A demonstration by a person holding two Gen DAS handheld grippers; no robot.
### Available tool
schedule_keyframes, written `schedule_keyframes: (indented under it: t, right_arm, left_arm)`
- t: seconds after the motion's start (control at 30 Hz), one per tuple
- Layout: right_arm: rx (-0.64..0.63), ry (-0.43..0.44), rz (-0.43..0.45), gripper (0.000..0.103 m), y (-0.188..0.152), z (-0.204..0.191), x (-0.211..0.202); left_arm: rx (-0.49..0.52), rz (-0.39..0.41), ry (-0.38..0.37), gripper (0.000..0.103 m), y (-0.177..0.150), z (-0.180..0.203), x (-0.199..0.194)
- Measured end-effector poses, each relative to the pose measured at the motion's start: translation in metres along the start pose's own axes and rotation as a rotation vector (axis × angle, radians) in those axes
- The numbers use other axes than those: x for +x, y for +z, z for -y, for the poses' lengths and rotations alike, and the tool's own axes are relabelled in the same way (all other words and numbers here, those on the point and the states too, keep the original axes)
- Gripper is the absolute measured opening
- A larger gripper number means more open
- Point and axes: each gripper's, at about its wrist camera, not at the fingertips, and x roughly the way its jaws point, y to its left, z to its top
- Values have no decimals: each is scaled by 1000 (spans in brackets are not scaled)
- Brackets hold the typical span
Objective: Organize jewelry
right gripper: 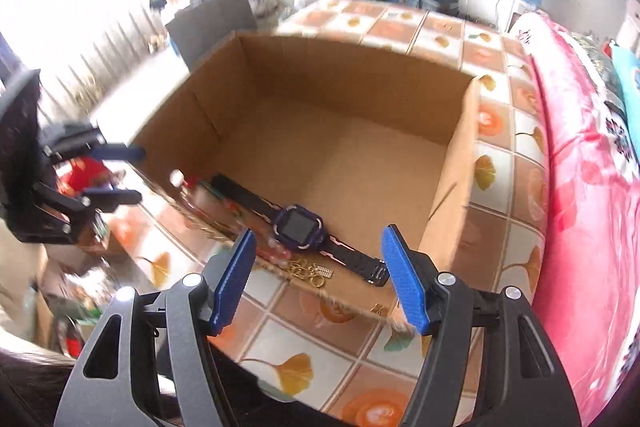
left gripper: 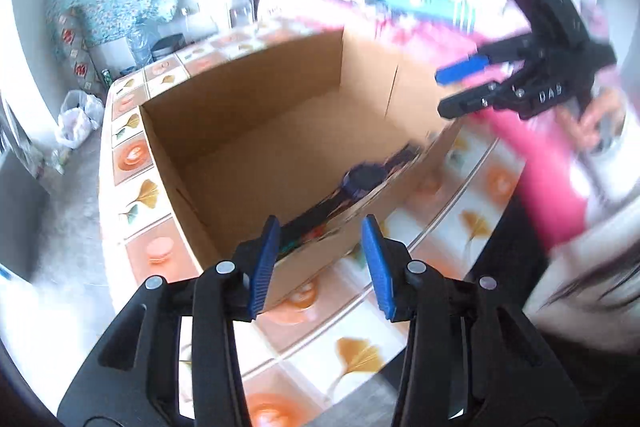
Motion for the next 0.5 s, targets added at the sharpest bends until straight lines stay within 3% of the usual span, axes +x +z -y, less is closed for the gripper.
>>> schedule_keyframes:
  t: [0.1,0.23,0.33,0.4,0.5]
  right_arm:
    - [8,-46,92,72,-6,1,-23]
    - [10,-155,224,74,-5,-1,-31]
    - [14,-147,294,77,-2,-5,-15]
    - [32,-159,284,77,0,-4,-2]
    - [90,-87,259,77,-2,1,18]
  left_arm:
    - [-87,84,-19,41,-4,4,-6]
    - [-335,256,-66,41,-11,-6,-1]
    - [-467,367,-7,41,-13,-4,11]
    - [-520,388,54,41,-10,-2,18]
    - [-532,392,106,40,-8,8,33]
